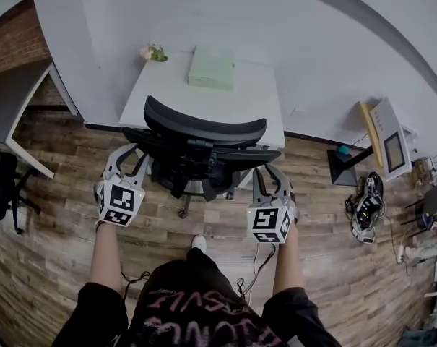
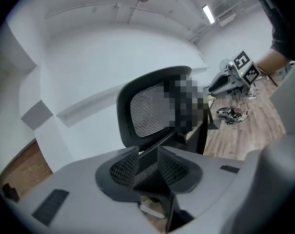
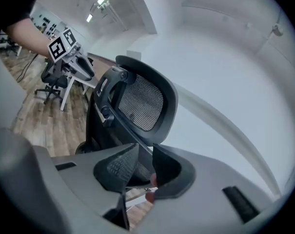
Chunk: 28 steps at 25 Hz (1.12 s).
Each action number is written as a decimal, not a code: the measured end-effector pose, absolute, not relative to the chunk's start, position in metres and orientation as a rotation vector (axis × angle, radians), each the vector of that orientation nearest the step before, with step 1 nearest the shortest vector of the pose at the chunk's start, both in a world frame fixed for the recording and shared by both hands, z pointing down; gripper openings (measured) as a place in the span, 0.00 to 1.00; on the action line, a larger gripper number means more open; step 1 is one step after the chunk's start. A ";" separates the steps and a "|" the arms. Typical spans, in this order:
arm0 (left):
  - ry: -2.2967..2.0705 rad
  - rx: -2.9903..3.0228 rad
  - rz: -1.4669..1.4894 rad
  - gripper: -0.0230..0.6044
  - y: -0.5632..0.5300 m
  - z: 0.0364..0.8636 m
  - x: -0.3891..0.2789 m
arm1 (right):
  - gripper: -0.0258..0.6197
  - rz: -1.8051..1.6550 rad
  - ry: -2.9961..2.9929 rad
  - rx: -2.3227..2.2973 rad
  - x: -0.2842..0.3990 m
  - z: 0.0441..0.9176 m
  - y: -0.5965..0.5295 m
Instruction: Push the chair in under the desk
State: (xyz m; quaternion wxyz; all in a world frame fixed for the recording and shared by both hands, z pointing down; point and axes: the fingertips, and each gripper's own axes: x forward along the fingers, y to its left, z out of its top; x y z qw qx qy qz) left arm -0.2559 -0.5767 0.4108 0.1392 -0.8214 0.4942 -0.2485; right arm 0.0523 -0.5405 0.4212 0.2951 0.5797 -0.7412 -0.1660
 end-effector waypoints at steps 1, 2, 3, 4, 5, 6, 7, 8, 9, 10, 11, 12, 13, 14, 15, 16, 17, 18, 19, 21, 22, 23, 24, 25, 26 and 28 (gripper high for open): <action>1.437 -2.379 -0.705 0.24 -0.573 0.410 -0.255 | 0.18 -0.429 -1.982 1.558 0.051 0.420 -0.536; 1.444 -2.384 -0.692 0.23 -0.569 0.408 -0.255 | 0.16 -0.419 -1.989 1.571 0.049 0.419 -0.532; 1.452 -2.388 -0.678 0.22 -0.565 0.406 -0.255 | 0.15 -0.415 -1.995 1.580 0.047 0.417 -0.528; 1.460 -2.391 -0.661 0.21 -0.560 0.404 -0.256 | 0.15 -0.414 -1.998 1.589 0.045 0.415 -0.524; 1.465 -2.394 -0.641 0.20 -0.556 0.401 -0.256 | 0.14 -0.414 -2.001 1.601 0.043 0.413 -0.520; 1.469 -2.398 -0.618 0.19 -0.551 0.397 -0.256 | 0.14 -0.411 -2.005 1.618 0.042 0.411 -0.515; 1.476 -2.404 -0.595 0.17 -0.545 0.395 -0.257 | 0.12 -0.405 -2.010 1.639 0.042 0.409 -0.510; 1.482 -2.408 -0.575 0.16 -0.541 0.393 -0.257 | 0.11 -0.393 -2.019 1.661 0.041 0.407 -0.505; 1.488 -2.410 -0.561 0.15 -0.536 0.392 -0.258 | 0.11 -0.379 -2.031 1.681 0.040 0.405 -0.500; 1.491 -2.408 -0.551 0.14 -0.532 0.392 -0.259 | 0.10 -0.366 -2.044 1.699 0.039 0.403 -0.495; 1.492 -2.406 -0.545 0.13 -0.528 0.392 -0.260 | 0.10 -0.355 -2.053 1.716 0.038 0.402 -0.490; 1.492 -2.407 -0.539 0.12 -0.524 0.392 -0.260 | 0.09 -0.346 -2.061 1.733 0.037 0.400 -0.486; 1.493 -2.410 -0.531 0.10 -0.521 0.392 -0.260 | 0.09 -0.337 -2.071 1.749 0.036 0.398 -0.481; 1.496 -2.416 -0.522 0.10 -0.517 0.393 -0.261 | 0.09 -0.324 -2.083 1.765 0.034 0.396 -0.477; 1.503 -2.424 -0.510 0.09 -0.514 0.393 -0.261 | 0.09 -0.307 -2.098 1.779 0.033 0.394 -0.473; 1.510 -2.435 -0.495 0.08 -0.512 0.393 -0.261 | 0.09 -0.288 -2.112 1.792 0.032 0.393 -0.469; 1.517 -2.448 -0.479 0.07 -0.510 0.392 -0.261 | 0.09 -0.270 -2.125 1.805 0.033 0.392 -0.466; 1.522 -2.461 -0.463 0.07 -0.509 0.391 -0.260 | 0.09 -0.255 -2.136 1.816 0.033 0.391 -0.462; 1.524 -2.473 -0.449 0.06 -0.507 0.390 -0.258 | 0.09 -0.243 -2.145 1.826 0.034 0.390 -0.459; 1.523 -2.488 -0.427 0.06 -0.504 0.387 -0.255 | 0.09 -0.223 -2.163 1.846 0.035 0.386 -0.454; 1.521 -2.490 -0.419 0.06 -0.504 0.385 -0.254 | 0.09 -0.214 -2.173 1.858 0.036 0.384 -0.453; 1.520 -2.490 -0.413 0.06 -0.503 0.384 -0.252 | 0.09 -0.205 -2.181 1.869 0.038 0.382 -0.451; 1.519 -2.488 -0.408 0.06 -0.503 0.382 -0.249 | 0.08 -0.197 -2.190 1.878 0.040 0.381 -0.450; 1.518 -2.486 -0.405 0.06 -0.502 0.381 -0.247 | 0.08 -0.189 -2.198 1.883 0.041 0.381 -0.450; 1.518 -2.483 -0.402 0.06 -0.502 0.380 -0.244 | 0.08 -0.184 -2.207 1.885 0.043 0.381 -0.450; 1.528 -2.477 -0.393 0.06 -0.503 0.378 -0.239 | 0.08 -0.183 -2.222 1.884 0.047 0.380 -0.453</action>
